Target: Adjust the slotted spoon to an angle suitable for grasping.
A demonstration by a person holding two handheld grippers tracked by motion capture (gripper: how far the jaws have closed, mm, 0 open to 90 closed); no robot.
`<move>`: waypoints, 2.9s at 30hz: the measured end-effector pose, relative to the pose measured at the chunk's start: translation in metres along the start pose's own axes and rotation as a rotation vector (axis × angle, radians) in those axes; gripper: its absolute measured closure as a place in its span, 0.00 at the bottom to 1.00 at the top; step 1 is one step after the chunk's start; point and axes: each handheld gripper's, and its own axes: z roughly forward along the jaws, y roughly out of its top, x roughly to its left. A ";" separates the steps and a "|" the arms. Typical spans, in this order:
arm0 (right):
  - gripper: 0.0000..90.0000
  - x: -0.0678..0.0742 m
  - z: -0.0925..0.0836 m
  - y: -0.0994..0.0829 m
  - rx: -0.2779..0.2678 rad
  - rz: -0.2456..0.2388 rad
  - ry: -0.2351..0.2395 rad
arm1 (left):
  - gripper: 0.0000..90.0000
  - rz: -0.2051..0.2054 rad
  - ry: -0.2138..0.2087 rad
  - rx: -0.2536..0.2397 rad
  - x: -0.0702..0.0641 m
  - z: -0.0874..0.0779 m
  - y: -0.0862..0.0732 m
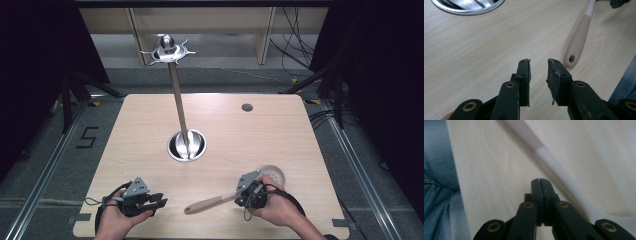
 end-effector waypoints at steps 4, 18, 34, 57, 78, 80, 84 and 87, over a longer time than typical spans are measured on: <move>1.00 0.001 0.010 0.003 0.058 0.022 0.004 | 0.78 -0.017 -0.010 -0.005 0.000 0.000 -0.001; 1.00 -0.030 -0.011 -0.029 0.166 0.232 -0.073 | 0.76 -0.021 -0.007 -0.007 0.002 -0.001 -0.001; 1.00 -0.033 -0.003 -0.028 0.245 0.232 -0.150 | 0.74 -0.012 0.002 -0.004 0.004 -0.002 -0.001; 1.00 -0.049 -0.011 -0.032 0.248 0.315 -0.234 | 0.72 -0.028 -0.001 -0.014 0.004 -0.003 -0.001; 0.56 -0.013 -0.009 0.021 0.068 -0.197 -0.143 | 0.46 -0.056 0.073 -0.113 0.014 -0.004 0.001; 0.56 -0.012 -0.011 0.020 0.067 -0.191 -0.148 | 0.46 -0.055 0.073 -0.114 0.015 -0.005 0.001; 0.55 -0.010 -0.013 0.019 0.057 -0.181 -0.143 | 0.46 -0.044 0.076 -0.092 0.014 -0.008 0.000; 0.56 -0.008 -0.012 0.021 0.061 -0.188 -0.144 | 0.46 -0.051 0.072 -0.106 0.011 -0.008 -0.001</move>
